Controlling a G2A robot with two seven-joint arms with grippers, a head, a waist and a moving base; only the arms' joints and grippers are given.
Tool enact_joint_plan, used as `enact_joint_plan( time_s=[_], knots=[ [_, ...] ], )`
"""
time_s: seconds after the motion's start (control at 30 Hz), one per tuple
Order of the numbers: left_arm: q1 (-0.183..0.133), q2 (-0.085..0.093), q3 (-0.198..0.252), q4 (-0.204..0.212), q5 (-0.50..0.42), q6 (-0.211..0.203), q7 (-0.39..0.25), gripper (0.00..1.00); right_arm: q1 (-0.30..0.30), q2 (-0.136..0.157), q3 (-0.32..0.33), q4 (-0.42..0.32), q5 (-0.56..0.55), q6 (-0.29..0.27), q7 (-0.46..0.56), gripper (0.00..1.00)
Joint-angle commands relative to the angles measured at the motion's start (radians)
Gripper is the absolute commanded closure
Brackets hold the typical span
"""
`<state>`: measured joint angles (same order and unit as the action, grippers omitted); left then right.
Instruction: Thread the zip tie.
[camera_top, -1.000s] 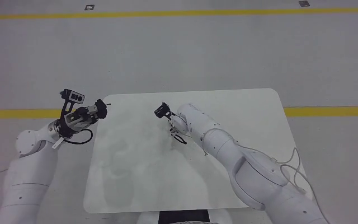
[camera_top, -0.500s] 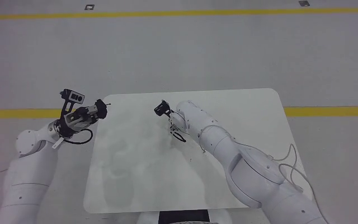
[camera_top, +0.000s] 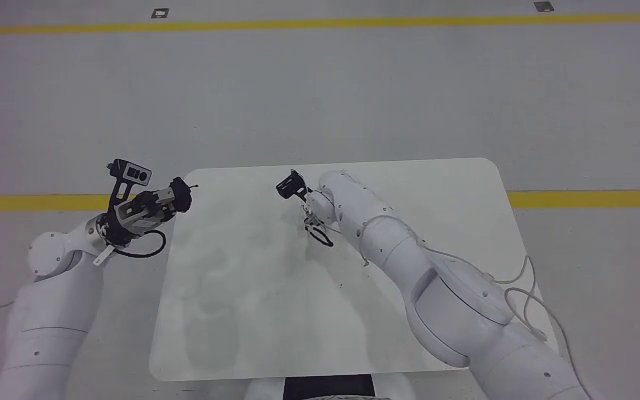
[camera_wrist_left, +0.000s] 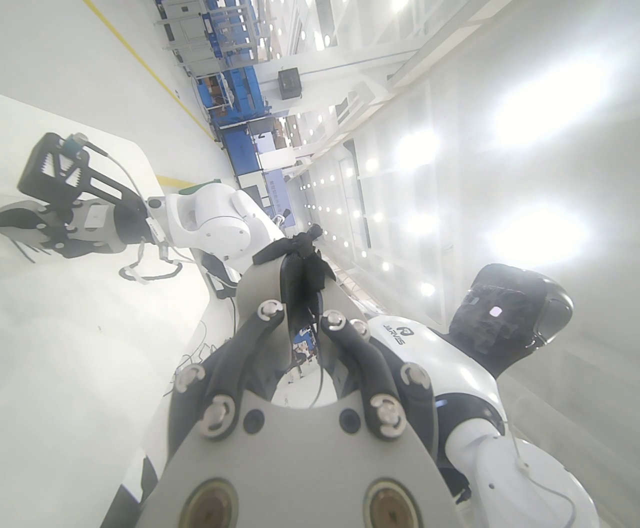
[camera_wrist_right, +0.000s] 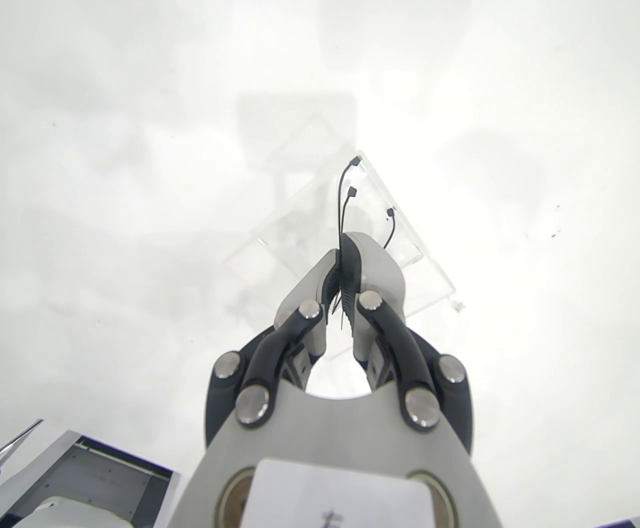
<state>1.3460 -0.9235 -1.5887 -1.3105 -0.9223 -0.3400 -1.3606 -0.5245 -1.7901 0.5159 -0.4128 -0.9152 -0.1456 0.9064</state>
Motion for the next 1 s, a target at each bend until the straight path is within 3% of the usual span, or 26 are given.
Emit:
enact_joint_plan(
  time_s=[0.0,0.97],
  knots=[
    [0.0,0.0,0.0,0.0,0.0,0.0,0.0,1.0,-0.004,0.001,0.004,-0.004,-0.001,-0.004,0.0,0.97],
    [0.0,0.0,0.0,0.0,0.0,0.0,0.0,1.0,-0.026,-0.006,0.033,-0.02,-0.033,-0.015,0.002,0.97]
  ],
)
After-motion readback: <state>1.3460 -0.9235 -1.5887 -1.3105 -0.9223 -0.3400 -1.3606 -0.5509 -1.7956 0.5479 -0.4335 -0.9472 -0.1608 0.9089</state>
